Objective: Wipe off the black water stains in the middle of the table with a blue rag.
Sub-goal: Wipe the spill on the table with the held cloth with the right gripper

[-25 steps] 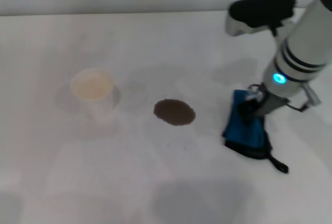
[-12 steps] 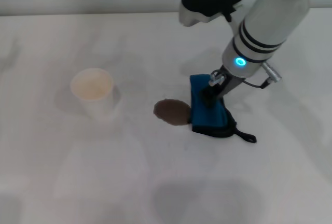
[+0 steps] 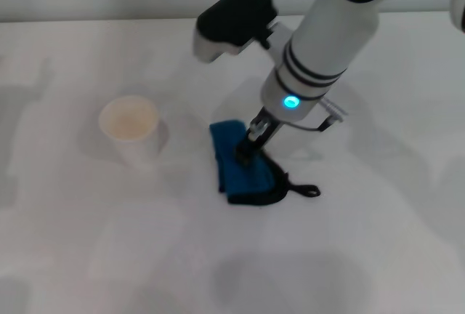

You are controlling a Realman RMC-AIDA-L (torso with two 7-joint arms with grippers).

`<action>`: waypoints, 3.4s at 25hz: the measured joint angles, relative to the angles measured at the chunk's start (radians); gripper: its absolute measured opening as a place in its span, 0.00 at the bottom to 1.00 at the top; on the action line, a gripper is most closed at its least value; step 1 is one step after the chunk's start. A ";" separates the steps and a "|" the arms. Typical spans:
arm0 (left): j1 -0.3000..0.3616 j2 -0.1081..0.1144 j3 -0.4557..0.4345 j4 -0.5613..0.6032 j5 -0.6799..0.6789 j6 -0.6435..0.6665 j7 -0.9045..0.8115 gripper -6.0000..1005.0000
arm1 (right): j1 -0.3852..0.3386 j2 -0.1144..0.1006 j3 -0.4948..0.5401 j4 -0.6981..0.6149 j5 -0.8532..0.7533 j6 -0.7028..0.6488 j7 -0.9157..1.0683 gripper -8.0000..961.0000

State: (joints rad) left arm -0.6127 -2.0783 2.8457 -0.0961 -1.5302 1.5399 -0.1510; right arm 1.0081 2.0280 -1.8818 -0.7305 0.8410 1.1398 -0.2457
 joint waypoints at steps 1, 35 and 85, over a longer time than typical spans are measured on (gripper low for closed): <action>0.000 -0.001 0.000 0.007 0.007 0.002 0.004 0.88 | 0.008 0.000 -0.018 0.010 0.038 -0.007 -0.026 0.14; 0.056 0.000 0.000 0.102 0.042 0.031 0.021 0.88 | 0.123 0.000 -0.323 0.111 0.251 -0.189 -0.176 0.14; 0.062 0.003 -0.002 0.097 0.035 0.030 0.021 0.88 | 0.114 -0.016 0.072 0.168 -0.104 -0.022 -0.183 0.14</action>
State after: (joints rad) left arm -0.5509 -2.0757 2.8440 0.0006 -1.4950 1.5699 -0.1304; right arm 1.1219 2.0124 -1.8102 -0.5621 0.7366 1.1174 -0.4283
